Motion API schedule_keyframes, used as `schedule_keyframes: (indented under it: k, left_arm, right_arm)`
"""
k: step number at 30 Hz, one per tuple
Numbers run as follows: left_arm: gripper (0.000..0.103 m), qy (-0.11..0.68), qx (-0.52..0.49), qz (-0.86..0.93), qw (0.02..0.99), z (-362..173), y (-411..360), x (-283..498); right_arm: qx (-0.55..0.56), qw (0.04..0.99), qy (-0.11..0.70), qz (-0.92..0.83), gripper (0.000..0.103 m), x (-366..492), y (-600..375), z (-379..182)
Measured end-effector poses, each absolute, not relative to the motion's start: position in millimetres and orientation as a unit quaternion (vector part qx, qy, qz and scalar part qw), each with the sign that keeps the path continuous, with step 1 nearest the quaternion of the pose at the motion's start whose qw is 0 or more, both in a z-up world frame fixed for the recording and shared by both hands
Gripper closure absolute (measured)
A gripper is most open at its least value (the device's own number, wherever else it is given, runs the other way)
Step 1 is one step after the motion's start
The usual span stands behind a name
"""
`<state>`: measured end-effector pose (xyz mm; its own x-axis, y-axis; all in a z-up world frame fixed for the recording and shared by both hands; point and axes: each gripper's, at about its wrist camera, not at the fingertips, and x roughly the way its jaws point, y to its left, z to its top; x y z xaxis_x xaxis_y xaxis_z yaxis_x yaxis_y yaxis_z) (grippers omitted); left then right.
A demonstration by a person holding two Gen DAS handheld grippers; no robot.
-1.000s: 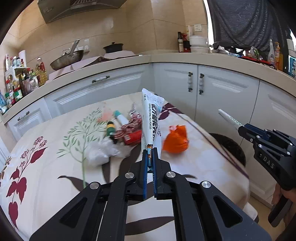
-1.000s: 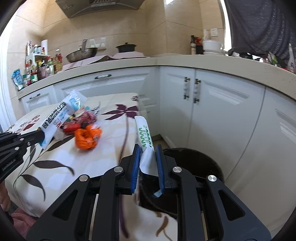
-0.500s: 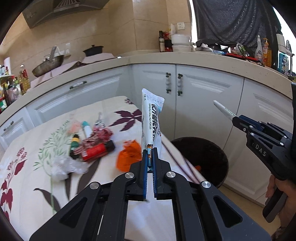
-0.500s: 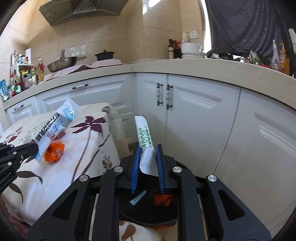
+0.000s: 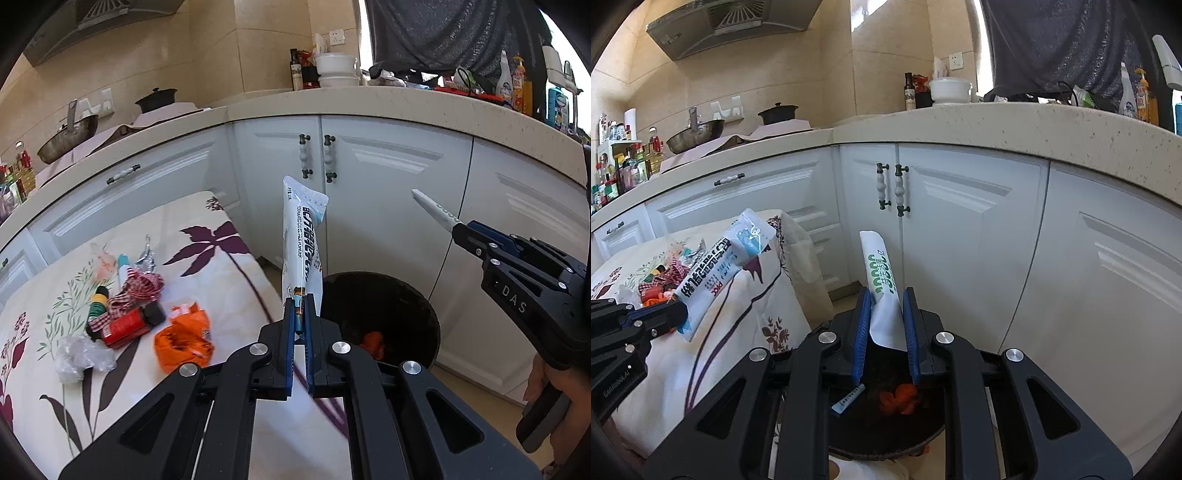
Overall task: Collect trash
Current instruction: 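Carry both tubes over the black bin and open both grippers to drop them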
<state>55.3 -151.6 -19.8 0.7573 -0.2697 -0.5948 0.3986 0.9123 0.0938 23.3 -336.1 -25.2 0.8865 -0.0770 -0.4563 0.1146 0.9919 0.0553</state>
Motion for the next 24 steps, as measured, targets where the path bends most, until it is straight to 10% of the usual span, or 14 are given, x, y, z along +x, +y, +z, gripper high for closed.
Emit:
schedule_keyframes:
  k: [18, 24]
  left_arm:
    - [0.096, 0.319, 0.105, -0.181, 0.925, -31.9, -177.8, 79.9]
    - [0.080, 0.322, 0.109, -0.178, 0.923, -35.3, -185.4, 86.9]
  right_arm:
    - [0.049, 0.964, 0.254, -0.056, 0.085, 51.9, -348.2, -44.1]
    - [0.055, 0.960, 0.267, -0.058, 0.073, 64.6, -351.8, -54.7]
